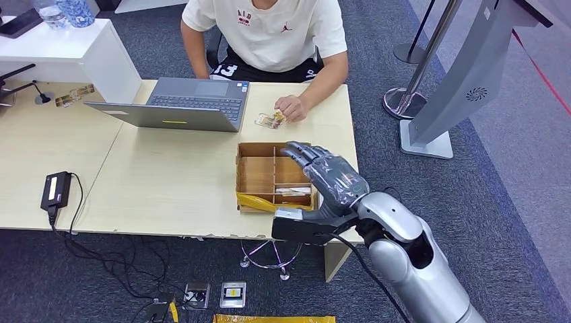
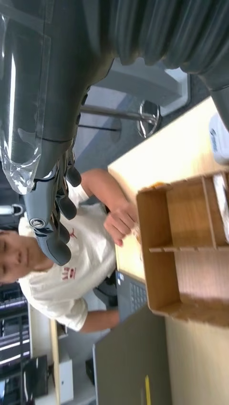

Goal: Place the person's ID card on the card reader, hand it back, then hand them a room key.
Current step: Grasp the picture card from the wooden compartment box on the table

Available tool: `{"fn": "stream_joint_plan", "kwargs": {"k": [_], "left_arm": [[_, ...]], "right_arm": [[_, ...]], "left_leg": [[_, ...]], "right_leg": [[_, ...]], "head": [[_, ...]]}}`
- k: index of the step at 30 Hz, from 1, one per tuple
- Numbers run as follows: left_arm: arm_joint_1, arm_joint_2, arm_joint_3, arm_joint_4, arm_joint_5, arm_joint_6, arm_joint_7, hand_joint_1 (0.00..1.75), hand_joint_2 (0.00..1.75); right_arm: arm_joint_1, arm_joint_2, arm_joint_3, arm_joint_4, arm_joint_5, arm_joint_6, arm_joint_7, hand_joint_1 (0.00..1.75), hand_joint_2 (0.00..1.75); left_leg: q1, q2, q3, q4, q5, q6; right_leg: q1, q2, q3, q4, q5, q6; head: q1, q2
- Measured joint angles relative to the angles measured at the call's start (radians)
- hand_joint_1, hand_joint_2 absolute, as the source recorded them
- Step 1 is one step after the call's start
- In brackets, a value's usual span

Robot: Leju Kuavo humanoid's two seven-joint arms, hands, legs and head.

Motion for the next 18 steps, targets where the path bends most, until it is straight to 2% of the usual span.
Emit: {"fn": "stream_joint_plan", "kwargs": {"k": [11, 18], "left_arm": [[0.001, -0.002, 0.001, 0.0, 0.017, 0.014, -0.002, 0.0, 1.75], [0.001, -0.003, 0.009, 0.001, 0.028, 0.021, -0.001, 0.0, 1.75]], "right_arm": [[0.015, 0.036, 0.039, 0.088, 0.026, -0.05, -0.025, 0.0, 1.75], [-0.004, 0.075, 0.052, 0.187, 0.059, -0.164, -0.055, 0.0, 1.75]], "left_leg": [[0.0, 0.0, -0.001, 0.0, 0.0, 0.0], [0.0, 0.0, -0.001, 0.0, 0.0, 0.0]], "right_leg": [[0.0, 0.0, 0.0, 0.0, 0.0, 0.0], [0.0, -0.001, 0.0, 0.0, 0.0, 0.0]], "head": [[0.0, 0.0], [0.0, 0.0]]}}
